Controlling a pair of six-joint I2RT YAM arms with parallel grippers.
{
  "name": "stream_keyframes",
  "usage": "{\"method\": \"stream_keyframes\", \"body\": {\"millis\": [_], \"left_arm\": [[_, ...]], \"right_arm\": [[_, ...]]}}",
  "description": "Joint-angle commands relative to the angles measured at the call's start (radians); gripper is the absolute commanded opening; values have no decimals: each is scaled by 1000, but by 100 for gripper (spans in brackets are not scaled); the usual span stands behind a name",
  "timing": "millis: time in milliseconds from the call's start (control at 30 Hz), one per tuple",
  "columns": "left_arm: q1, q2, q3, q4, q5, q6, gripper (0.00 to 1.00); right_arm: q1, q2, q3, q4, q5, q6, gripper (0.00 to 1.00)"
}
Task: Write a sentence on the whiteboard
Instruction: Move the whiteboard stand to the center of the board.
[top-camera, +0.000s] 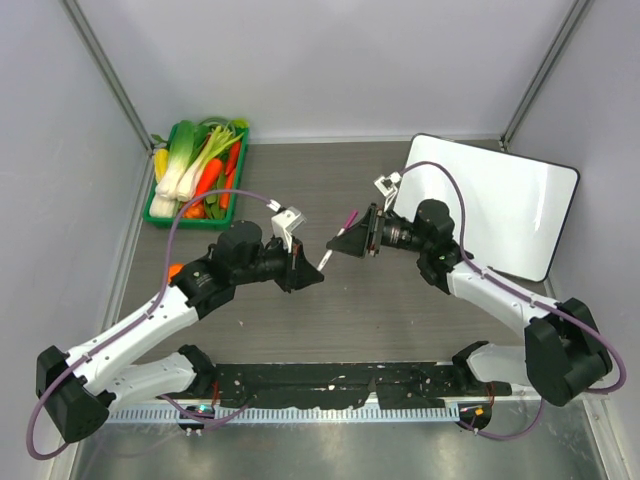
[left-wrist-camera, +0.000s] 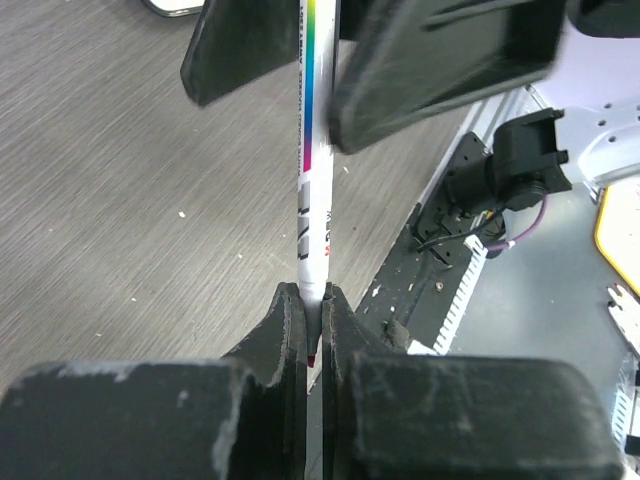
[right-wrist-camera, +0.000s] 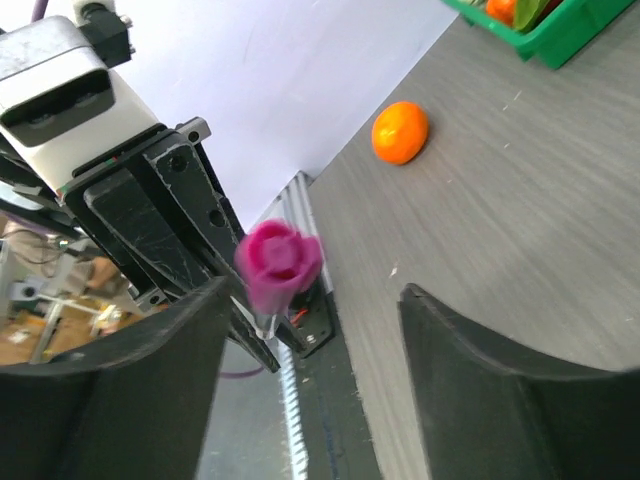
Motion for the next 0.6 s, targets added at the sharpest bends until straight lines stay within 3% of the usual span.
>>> {"method": "stream_keyframes", "body": {"millis": [0, 267, 567], "left_arm": [[0, -16, 44, 52, 83, 29, 0], [0, -15, 29, 66, 100, 29, 0], [-2, -24, 9, 80, 103, 27, 0]], "right_arm": [[11, 39, 48, 52, -97, 25, 65], [16, 50, 28, 113, -142, 77, 43], [14, 31, 8, 109, -182, 98, 40]]}}
